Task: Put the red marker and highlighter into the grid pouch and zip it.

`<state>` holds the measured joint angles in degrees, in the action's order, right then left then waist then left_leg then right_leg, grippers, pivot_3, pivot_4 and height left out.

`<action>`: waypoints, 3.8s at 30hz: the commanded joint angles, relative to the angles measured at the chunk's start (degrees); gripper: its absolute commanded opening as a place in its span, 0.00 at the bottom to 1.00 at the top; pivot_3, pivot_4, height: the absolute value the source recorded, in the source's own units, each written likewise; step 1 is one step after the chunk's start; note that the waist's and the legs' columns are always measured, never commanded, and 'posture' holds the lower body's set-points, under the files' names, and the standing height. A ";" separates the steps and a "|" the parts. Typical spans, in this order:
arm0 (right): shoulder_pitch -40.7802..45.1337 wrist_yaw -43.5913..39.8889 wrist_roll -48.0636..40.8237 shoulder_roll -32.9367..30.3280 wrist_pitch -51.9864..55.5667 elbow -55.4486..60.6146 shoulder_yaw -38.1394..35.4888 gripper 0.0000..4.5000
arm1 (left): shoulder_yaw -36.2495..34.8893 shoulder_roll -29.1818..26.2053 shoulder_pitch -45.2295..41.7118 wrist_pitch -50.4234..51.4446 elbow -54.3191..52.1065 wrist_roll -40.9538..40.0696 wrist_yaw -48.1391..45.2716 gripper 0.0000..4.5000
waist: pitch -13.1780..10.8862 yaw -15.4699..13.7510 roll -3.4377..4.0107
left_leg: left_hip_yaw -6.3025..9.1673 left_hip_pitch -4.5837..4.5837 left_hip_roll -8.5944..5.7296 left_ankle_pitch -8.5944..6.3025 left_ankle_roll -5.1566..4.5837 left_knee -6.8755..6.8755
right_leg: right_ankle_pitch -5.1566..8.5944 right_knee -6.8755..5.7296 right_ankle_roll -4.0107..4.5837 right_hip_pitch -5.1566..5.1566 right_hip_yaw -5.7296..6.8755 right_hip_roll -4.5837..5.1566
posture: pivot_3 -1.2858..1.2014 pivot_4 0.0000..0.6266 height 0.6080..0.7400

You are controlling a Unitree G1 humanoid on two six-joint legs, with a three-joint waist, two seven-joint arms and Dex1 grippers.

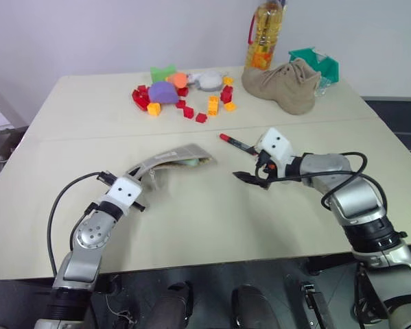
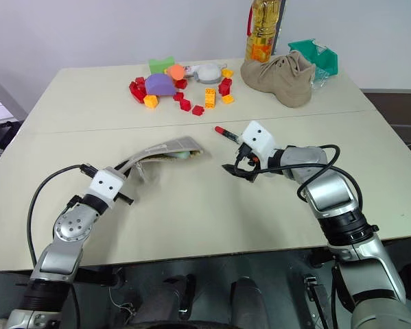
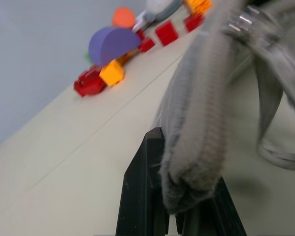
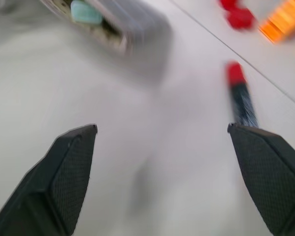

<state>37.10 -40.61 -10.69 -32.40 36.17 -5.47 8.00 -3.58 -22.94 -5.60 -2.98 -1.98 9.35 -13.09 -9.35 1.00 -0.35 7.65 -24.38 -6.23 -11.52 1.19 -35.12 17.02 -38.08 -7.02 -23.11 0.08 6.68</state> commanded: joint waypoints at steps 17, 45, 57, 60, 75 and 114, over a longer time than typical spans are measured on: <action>11.35 7.59 4.44 10.42 -13.85 -29.24 -4.80 0.11 | -0.57 4.55 -4.88 6.45 -0.67 -0.38 5.78 0.00 | 0.00 -0.04 0.00 | -0.02 -0.02 0.00 0.12 0.20 -0.01 | 0.00 0.00 0.00 -0.02 -0.03 -0.02 | 0.52 0.24 1.00; -2.59 -7.91 5.83 -0.27 -9.91 12.06 5.59 0.08 | 2.53 5.23 -7.36 4.56 -0.11 -0.51 3.44 0.00 | 0.00 -0.34 -0.01 | 0.00 -0.04 -0.03 0.02 0.04 -0.07 | 0.00 0.00 -0.01 0.00 -0.01 0.02 | 0.52 0.24 1.00; -3.11 -8.78 6.94 -0.56 -10.61 11.85 5.57 0.08 | 2.65 5.59 -7.17 4.54 -0.27 -0.54 3.28 0.00 | 0.00 -0.36 -0.01 | 0.00 -0.04 -0.03 0.03 0.04 -0.08 | 0.00 0.00 -0.01 0.00 0.00 0.02 | 0.52 0.24 1.00; -2.92 -8.42 7.42 -0.27 -10.44 11.07 5.46 0.08 | 3.05 5.35 -7.06 4.18 -0.23 -0.24 2.96 0.00 | 0.00 -0.36 -0.01 | 0.00 -0.04 -0.03 0.03 0.04 -0.08 | 0.00 -0.01 -0.01 0.00 -0.01 0.02 | 0.52 0.24 1.00; 4.33 -7.77 16.29 1.61 -14.20 8.23 12.59 0.08 | 7.83 3.42 -5.62 -1.52 -3.59 0.13 -2.21 0.00 | 0.00 -0.26 -0.01 | 0.00 -0.04 -0.02 0.06 0.10 -0.05 | 0.00 0.00 -0.01 -0.02 -0.01 0.02 | 0.52 0.24 1.00; -0.05 7.54 -4.84 18.66 6.77 14.36 1.25 0.99 | 3.73 22.14 -17.52 26.55 -7.63 -18.63 2.53 0.00 | 0.01 -0.31 -0.05 | 0.07 -0.04 -0.04 0.16 0.25 -0.15 | 0.00 -0.04 -0.01 0.06 0.04 -0.01 | 0.52 0.24 1.00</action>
<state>35.62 -33.82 -15.00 -14.12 43.51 8.76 10.57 -0.66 -1.01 -23.03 23.74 -6.01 -8.26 -10.16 -9.34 0.69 -0.40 7.72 -24.41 -6.28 -11.36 1.44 -35.27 17.01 -38.11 -7.03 -23.05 0.12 6.67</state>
